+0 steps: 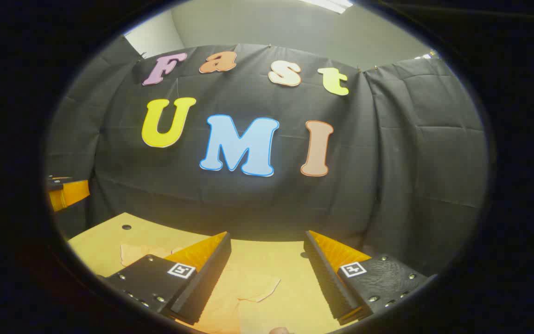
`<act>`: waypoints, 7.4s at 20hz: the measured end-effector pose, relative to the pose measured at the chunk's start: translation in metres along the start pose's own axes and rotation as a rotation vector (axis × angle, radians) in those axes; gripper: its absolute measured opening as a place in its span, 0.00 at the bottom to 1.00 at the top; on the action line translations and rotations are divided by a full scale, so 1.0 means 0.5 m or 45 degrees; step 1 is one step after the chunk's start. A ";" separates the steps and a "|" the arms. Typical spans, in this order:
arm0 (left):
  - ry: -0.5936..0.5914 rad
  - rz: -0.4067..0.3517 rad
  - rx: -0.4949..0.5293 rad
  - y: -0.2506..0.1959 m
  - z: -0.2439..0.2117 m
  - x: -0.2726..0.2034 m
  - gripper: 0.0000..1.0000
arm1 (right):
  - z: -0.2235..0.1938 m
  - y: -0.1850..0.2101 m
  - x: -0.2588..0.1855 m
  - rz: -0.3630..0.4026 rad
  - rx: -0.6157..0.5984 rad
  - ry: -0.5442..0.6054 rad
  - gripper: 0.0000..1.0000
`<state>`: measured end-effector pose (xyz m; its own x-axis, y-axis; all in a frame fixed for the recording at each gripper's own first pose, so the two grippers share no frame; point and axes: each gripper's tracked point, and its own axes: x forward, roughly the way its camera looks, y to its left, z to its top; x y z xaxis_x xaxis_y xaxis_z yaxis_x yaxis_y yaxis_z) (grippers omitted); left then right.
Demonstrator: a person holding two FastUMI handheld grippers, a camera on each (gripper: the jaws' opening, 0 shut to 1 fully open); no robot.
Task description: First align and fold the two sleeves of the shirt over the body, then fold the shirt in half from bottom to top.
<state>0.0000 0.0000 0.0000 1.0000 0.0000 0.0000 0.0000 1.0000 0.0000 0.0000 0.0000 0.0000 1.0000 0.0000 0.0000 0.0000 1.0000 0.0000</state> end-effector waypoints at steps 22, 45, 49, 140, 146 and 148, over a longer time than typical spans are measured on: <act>0.048 -0.034 -0.016 0.012 -0.028 0.045 0.95 | -0.021 0.032 0.020 0.010 -0.029 0.042 0.97; 0.123 0.040 -0.034 0.046 -0.079 0.070 0.95 | -0.314 0.002 0.247 -0.002 0.066 0.473 0.98; 0.140 0.064 -0.022 0.049 -0.092 0.067 0.95 | -0.380 -0.003 0.285 -0.018 0.092 0.553 0.98; 0.416 0.039 -0.094 0.272 -0.452 0.298 0.95 | -0.070 0.243 0.027 0.137 -0.083 0.280 0.95; 0.499 0.121 -0.076 0.319 -0.573 0.383 0.93 | -0.065 0.229 -0.017 0.110 -0.048 0.308 0.95; 0.543 0.114 -0.071 0.324 -0.608 0.398 0.95 | -0.070 0.231 -0.028 0.110 -0.034 0.327 0.95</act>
<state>0.1991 0.1619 -0.3042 0.9065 0.0747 -0.4156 -0.0981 0.9946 -0.0352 -0.0142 0.1156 -0.0348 0.9635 0.0818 -0.2549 -0.0886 0.9959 -0.0154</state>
